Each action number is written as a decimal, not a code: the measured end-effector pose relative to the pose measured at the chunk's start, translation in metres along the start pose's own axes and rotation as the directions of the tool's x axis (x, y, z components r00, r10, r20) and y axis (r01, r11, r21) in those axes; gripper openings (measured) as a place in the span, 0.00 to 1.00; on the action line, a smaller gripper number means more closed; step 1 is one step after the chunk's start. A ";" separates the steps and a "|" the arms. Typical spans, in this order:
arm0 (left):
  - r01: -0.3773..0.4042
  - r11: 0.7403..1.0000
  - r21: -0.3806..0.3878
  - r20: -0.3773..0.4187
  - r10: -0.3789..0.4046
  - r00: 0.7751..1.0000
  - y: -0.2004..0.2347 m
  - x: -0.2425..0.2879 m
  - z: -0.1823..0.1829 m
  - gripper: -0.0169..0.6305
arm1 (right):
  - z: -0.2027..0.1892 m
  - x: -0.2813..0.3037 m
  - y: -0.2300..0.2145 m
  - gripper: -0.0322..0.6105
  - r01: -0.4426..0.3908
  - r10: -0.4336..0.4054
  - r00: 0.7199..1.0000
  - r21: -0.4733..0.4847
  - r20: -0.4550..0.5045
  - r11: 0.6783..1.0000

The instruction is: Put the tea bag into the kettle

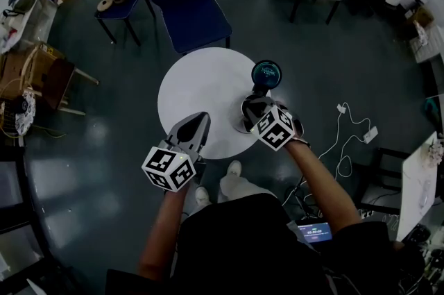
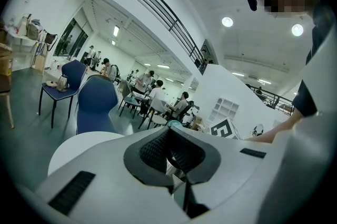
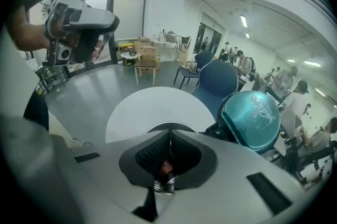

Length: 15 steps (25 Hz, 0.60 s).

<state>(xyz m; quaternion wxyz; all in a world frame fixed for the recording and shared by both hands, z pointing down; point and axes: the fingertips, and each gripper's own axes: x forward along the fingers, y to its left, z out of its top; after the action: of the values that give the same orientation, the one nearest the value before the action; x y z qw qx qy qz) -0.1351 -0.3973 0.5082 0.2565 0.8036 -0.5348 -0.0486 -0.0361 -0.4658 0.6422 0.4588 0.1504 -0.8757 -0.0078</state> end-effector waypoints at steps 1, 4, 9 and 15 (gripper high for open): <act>0.002 1.000 0.001 -0.002 -0.002 1.000 -0.001 0.001 0.001 0.05 | 0.002 -0.002 -0.001 0.08 0.002 -0.002 1.000 0.005 0.007 1.000; 0.006 1.000 0.004 -0.005 -0.006 1.000 -0.002 0.002 0.002 0.05 | 0.006 -0.009 -0.004 0.08 0.011 -0.011 1.000 0.018 0.022 1.000; 0.011 1.000 0.012 -0.010 -0.010 1.000 -0.001 -0.004 0.001 0.05 | 0.010 -0.018 0.001 0.08 0.014 -0.016 0.999 0.058 0.039 0.998; 0.037 0.999 0.018 -0.011 -0.037 0.999 -0.013 -0.009 0.002 0.05 | 0.025 -0.039 0.005 0.08 0.030 -0.042 0.993 0.109 0.112 0.994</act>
<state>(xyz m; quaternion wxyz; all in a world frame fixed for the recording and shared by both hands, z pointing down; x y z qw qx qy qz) -0.1287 -0.3858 0.4984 0.2510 0.8161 -0.5187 -0.0440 -0.0361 -0.4538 0.5969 0.3992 0.1898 -0.8967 0.0224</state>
